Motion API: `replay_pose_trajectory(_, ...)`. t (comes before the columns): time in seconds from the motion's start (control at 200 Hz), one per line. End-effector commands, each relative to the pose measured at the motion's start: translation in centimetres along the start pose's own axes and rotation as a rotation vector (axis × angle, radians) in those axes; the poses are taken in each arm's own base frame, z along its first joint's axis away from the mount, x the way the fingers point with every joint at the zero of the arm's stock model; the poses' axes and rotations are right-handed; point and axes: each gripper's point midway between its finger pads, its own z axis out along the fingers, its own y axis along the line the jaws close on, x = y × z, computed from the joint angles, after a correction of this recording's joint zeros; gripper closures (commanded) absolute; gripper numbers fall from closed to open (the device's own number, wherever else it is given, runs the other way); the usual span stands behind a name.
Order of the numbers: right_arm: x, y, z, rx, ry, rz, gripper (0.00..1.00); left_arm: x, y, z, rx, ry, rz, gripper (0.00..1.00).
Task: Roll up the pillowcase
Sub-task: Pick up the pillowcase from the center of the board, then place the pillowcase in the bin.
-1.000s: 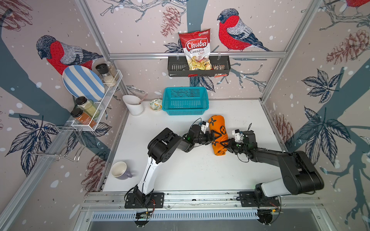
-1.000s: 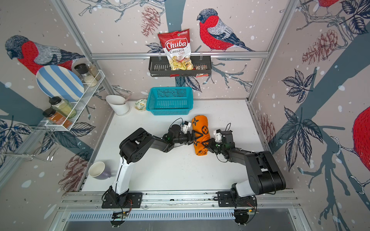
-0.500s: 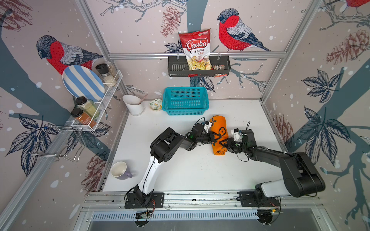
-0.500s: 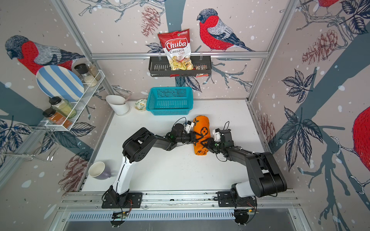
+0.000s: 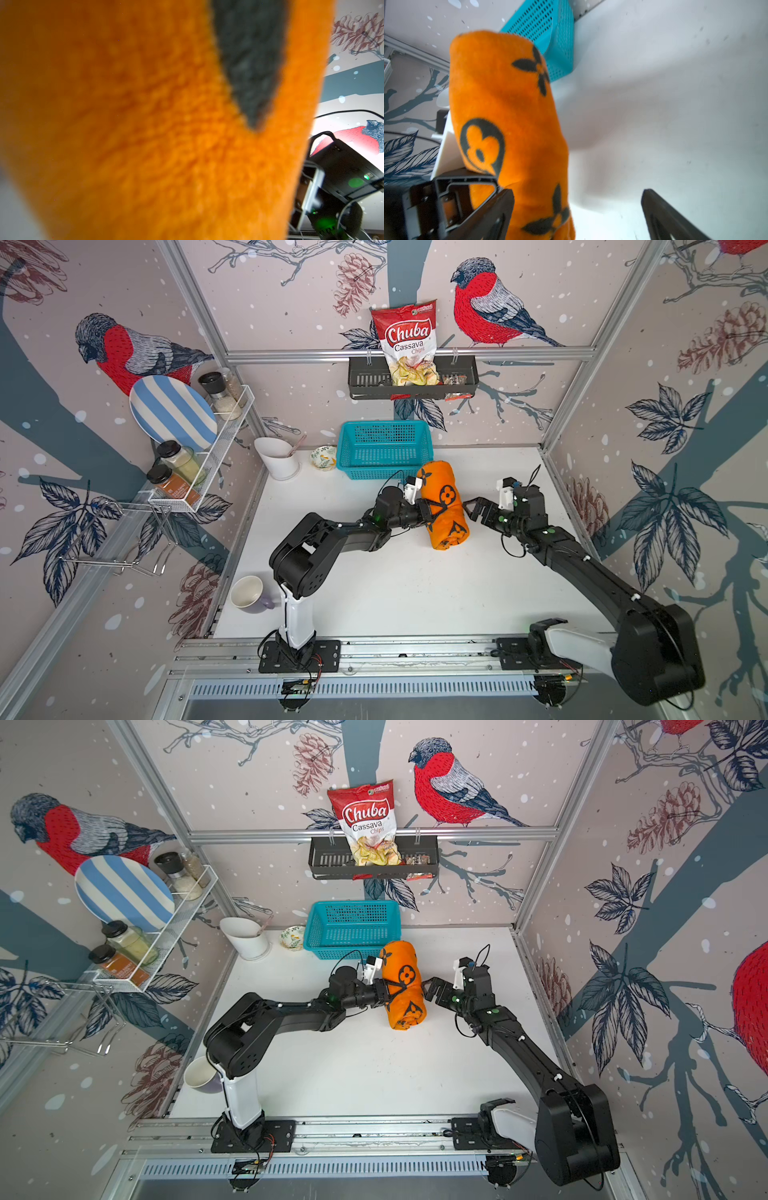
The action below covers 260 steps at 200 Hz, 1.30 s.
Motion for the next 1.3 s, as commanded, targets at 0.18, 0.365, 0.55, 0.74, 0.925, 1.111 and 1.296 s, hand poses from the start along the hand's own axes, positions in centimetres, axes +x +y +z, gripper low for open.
replay_pose_trajectory(0.18,-6.2,1.3,7.1,0.053,-0.035,-0.028,0.00,-6.1,-1.7,-7.6,-0.070,-0.206,0.068,0.67)
replay_pose_trajectory(0.365,-7.6,3.2,12.3,0.015,-0.028,-0.003,0.00,-11.0,-1.5,-11.2,-0.118,-0.375,0.055,0.67)
replay_pose_trajectory(0.55,-7.7,4.4,13.7,-0.009,-0.016,-0.009,0.00,-16.5,-1.3,-12.1,-0.101,-0.500,0.032,0.67)
replay_pose_trajectory(0.74,-7.6,4.8,13.4,-0.019,-0.010,-0.017,0.00,-22.0,0.4,-11.9,-0.096,-0.626,-0.028,0.67)
replay_pose_trajectory(0.925,-7.4,5.8,12.6,-0.030,-0.010,-0.038,0.00,-25.9,2.3,-11.2,-0.062,-0.751,-0.094,0.63)
replay_pose_trajectory(1.111,-6.8,6.5,12.1,-0.038,-0.003,-0.049,0.00,-28.9,4.5,-9.8,-0.023,-0.821,-0.182,0.64)
replay_pose_trajectory(1.296,-6.2,6.3,11.9,-0.037,0.003,-0.041,0.00,-30.2,7.1,-8.8,-0.041,-0.867,-0.260,0.64)
